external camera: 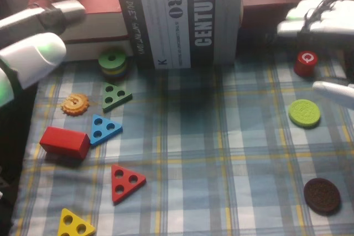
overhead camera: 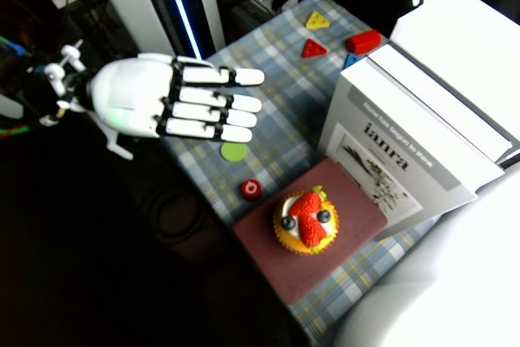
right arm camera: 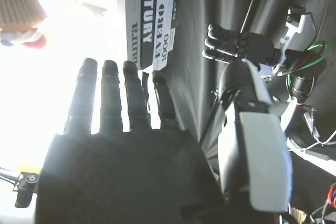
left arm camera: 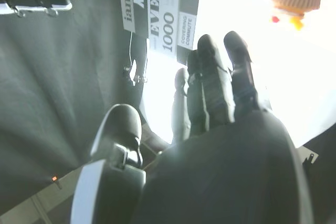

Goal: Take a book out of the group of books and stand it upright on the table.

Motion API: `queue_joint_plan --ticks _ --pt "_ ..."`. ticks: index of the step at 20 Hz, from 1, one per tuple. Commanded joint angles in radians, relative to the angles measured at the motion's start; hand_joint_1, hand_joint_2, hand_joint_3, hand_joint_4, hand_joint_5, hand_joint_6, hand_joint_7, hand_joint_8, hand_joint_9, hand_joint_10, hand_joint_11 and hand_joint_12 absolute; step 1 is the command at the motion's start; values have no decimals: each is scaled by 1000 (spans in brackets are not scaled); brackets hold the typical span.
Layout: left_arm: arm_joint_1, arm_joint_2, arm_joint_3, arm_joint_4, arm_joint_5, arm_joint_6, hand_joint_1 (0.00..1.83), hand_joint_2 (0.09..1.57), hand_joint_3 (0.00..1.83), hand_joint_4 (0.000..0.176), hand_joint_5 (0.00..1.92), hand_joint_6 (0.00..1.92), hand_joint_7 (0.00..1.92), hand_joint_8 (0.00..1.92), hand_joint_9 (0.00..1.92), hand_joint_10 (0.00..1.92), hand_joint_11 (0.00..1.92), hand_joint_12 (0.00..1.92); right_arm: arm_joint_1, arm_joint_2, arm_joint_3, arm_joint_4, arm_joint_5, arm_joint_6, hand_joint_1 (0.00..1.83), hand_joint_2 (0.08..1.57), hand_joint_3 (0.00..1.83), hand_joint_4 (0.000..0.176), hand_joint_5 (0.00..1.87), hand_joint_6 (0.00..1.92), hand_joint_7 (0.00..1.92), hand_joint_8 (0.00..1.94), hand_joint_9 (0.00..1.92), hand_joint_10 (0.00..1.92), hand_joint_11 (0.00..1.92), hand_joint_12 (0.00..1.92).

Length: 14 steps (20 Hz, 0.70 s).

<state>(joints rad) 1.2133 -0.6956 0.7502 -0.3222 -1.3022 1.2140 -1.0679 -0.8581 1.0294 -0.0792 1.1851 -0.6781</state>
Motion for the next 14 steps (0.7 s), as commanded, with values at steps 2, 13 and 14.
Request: queue_joint_plan --ticks 2,13,14 --pt "-4 -3 5 4 -129 -9 42 1319 2 145 463 0 279 2 252 5 23 249 39 -11 15 20 130 4 592 1384 11 7 595 7 459 3 330 20 56 761" --pt "0 -20 18 4 -114 -23 131 1355 2 134 433 0 242 0 197 0 0 308 306 -97 113 -4 95 -77 1 1297 0 148 87 0 41 0 54 0 4 237" --pt "0 -21 18 4 -114 -23 150 1360 2 131 425 1 239 0 192 0 0 276 343 -109 126 -15 68 -81 0 1249 0 162 53 4 7 0 20 4 0 141"
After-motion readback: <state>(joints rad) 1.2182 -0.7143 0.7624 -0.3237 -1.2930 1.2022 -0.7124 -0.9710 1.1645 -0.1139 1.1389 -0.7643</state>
